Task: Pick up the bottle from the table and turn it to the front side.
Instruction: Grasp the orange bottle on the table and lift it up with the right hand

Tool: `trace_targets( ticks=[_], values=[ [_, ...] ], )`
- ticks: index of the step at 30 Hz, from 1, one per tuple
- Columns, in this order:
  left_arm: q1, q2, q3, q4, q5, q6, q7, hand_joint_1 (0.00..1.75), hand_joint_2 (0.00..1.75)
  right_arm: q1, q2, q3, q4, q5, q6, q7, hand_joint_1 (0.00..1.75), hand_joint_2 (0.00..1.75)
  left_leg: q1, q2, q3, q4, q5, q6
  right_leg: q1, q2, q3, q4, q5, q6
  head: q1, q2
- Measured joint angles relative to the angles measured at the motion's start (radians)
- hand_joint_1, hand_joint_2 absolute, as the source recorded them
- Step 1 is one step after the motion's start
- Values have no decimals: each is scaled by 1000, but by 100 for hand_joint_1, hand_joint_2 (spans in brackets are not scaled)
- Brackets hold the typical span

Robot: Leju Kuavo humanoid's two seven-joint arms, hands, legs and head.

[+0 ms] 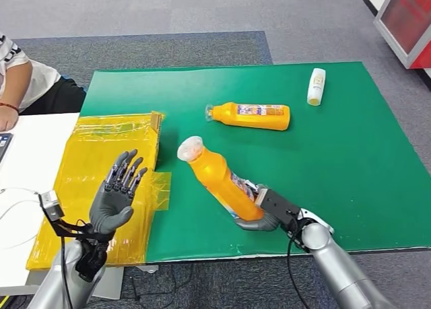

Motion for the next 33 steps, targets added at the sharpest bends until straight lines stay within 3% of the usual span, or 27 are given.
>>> trace_targets(
  ticks=[4,10,16,25,30,33],
  values=[
    [-28,7,2,84,111,-161,19,0,175,1,33,10,-86,48,-27,4,175,175,0,0,0,0,0,0,0,0,0,0,0,0,0,0],
    [-75,26,-10,168,126,-249,41,0,175,-1,64,54,-169,124,-77,8,174,175,0,0,0,0,0,0,0,0,0,0,0,0,0,0],
    [-117,51,-36,207,89,-213,46,0,175,-3,78,104,-205,202,-138,5,170,175,0,0,0,0,0,0,0,0,0,0,0,0,0,0],
    [-191,82,-103,221,-47,-77,42,0,175,-10,82,166,-231,269,-198,27,170,175,0,0,0,0,1,0,0,0,0,0,0,0,0,0],
    [-212,84,-123,225,-67,-63,42,0,175,-16,84,175,-228,271,-206,31,168,175,0,0,0,0,1,0,0,0,0,0,0,0,0,0],
    [-257,85,-180,227,-75,-67,49,0,175,-41,92,182,-198,272,-228,44,168,175,0,0,0,0,1,0,0,0,0,0,1,0,0,0]
  ],
)
